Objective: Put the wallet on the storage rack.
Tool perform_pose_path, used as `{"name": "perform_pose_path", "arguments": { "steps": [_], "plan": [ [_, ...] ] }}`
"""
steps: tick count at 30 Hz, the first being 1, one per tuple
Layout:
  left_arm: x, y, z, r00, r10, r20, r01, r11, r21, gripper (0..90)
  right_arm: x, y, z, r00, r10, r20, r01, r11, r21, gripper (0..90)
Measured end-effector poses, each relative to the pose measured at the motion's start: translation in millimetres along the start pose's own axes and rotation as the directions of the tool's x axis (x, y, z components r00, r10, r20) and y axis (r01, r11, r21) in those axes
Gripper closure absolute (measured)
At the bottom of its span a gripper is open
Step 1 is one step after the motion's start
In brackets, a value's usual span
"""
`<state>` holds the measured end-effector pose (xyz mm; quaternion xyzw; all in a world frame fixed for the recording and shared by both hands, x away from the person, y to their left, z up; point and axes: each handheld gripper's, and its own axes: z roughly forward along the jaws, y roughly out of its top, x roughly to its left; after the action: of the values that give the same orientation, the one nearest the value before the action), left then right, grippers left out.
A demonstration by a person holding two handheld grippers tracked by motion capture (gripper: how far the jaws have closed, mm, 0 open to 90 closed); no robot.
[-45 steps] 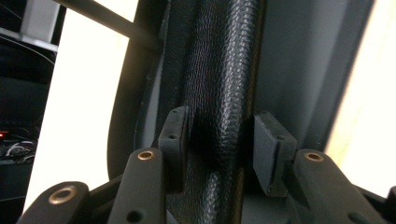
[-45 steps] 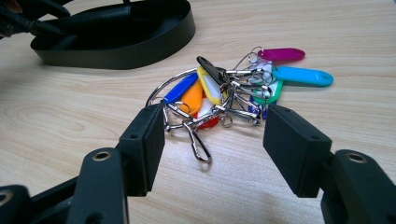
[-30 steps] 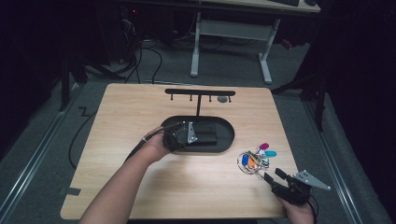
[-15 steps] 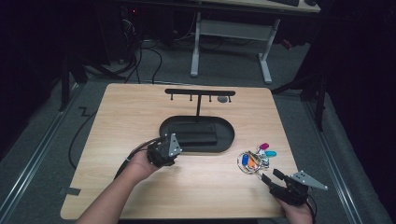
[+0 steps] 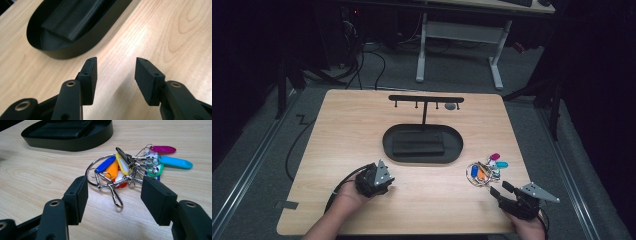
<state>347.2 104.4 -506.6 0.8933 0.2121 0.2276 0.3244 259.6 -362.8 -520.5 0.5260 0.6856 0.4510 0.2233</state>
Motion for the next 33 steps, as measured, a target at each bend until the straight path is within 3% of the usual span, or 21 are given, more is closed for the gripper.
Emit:
{"name": "perform_pose_path", "arguments": {
  "steps": [6,10,12,13,16,18,20,24,27,29,33],
  "plan": [
    [-7.0,-17.8,-13.7,0.9981,-0.058,-0.022,0.057,0.9976,-0.041,53.4,-0.1,-0.2,-0.3,1.0000,0.002,-0.002,-0.002,1.000,0.000,39.1],
    [-11.0,-29.8,-29.3,0.9903,-0.138,-0.017,0.136,0.9883,-0.068,53.2,-0.5,-0.4,-0.1,1.0000,-0.001,-0.001,0.001,1.000,0.001,39.1],
    [-16.3,-36.4,-38.1,0.9846,-0.170,-0.043,0.165,0.9812,-0.100,53.1,-0.8,-0.4,-0.1,1.0000,-0.002,0.000,0.002,1.000,0.002,39.1],
    [-20.4,-43.0,-43.9,0.9779,-0.204,-0.047,0.196,0.9719,-0.130,53.1,-0.9,-0.5,-0.1,1.0000,-0.002,0.001,0.002,1.000,0.002,39.1],
    [-19.9,-50.1,-53.3,0.9569,-0.290,0.016,0.289,0.9448,-0.154,52.0,-1.3,-0.1,-0.3,0.9999,-0.010,0.003,0.010,1.000,0.004,39.6],
    [-18.0,-52.7,-55.8,0.9533,-0.302,0.012,0.300,0.9406,-0.159,51.6,-1.0,-0.2,0.1,0.9999,-0.013,0.006,0.013,1.000,0.006,39.5],
    [-15.0,-53.1,-56.0,0.9475,-0.317,0.038,0.319,0.9334,-0.164,51.7,-1.0,-1.1,0.8,0.9999,-0.015,0.009,0.014,1.000,0.013,39.1],
    [-12.4,-51.4,-55.7,0.9513,-0.306,0.037,0.308,0.9369,-0.166,51.0,2.1,-1.8,0.1,0.9997,-0.021,0.008,0.021,1.000,0.020,38.6],
    [-9.9,-52.3,-54.4,0.9470,-0.315,0.063,0.321,0.9335,-0.160,49.5,8.1,-1.5,-0.2,0.9983,-0.056,0.018,0.055,0.998,0.036,38.3],
    [-9.7,-52.1,-52.8,0.9533,-0.295,0.064,0.301,0.9416,-0.150,49.6,10.3,-1.0,0.0,0.9975,-0.066,0.024,0.065,0.997,0.042,38.3],
    [-6.2,-51.4,-55.7,0.9571,-0.282,0.065,0.289,0.9429,-0.165,48.5,14.9,2.8,0.4,0.9965,-0.072,0.042,0.069,0.996,0.063,38.0]
  ]
}}
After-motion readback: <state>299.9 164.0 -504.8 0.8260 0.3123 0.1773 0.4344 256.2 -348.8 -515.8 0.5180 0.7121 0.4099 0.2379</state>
